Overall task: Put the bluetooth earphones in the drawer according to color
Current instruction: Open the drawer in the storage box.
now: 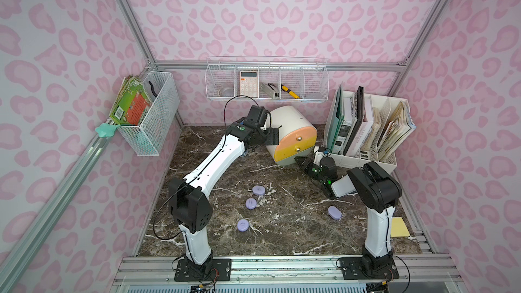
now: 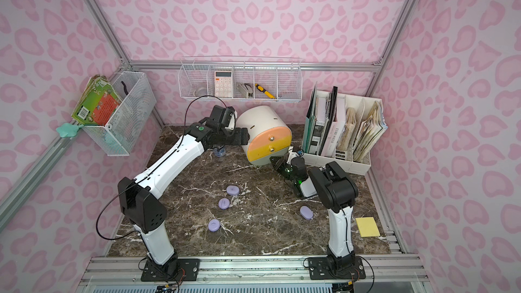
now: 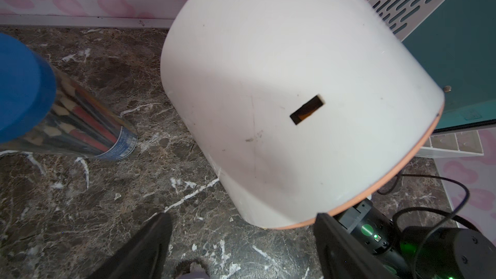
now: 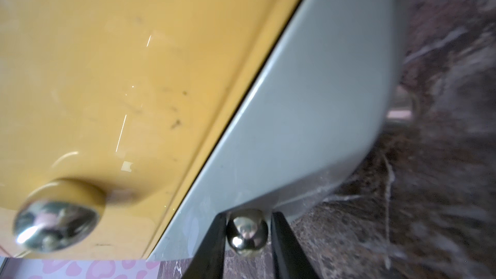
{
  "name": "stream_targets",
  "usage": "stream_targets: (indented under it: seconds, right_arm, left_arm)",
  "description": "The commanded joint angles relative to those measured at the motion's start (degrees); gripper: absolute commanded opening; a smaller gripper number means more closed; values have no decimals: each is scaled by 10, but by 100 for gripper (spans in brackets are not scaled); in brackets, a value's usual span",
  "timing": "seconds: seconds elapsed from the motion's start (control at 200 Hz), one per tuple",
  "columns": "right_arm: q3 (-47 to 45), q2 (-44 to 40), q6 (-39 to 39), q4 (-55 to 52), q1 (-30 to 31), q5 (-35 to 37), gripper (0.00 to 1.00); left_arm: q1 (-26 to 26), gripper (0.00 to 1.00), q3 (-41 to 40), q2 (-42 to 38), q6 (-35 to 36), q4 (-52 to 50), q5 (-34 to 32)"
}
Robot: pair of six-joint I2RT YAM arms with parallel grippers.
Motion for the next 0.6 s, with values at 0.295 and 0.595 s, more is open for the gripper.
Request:
stream_targets:
  seconds: [0.295, 0.595]
  right_arm:
    - [6, 7, 5, 15, 0, 1, 17]
    - [-44, -26, 6, 29, 5, 9, 13]
  left_arm:
    - [-4, 88, 1, 0, 5, -3, -4]
    - [-14, 88, -14, -23, 2, -3, -16]
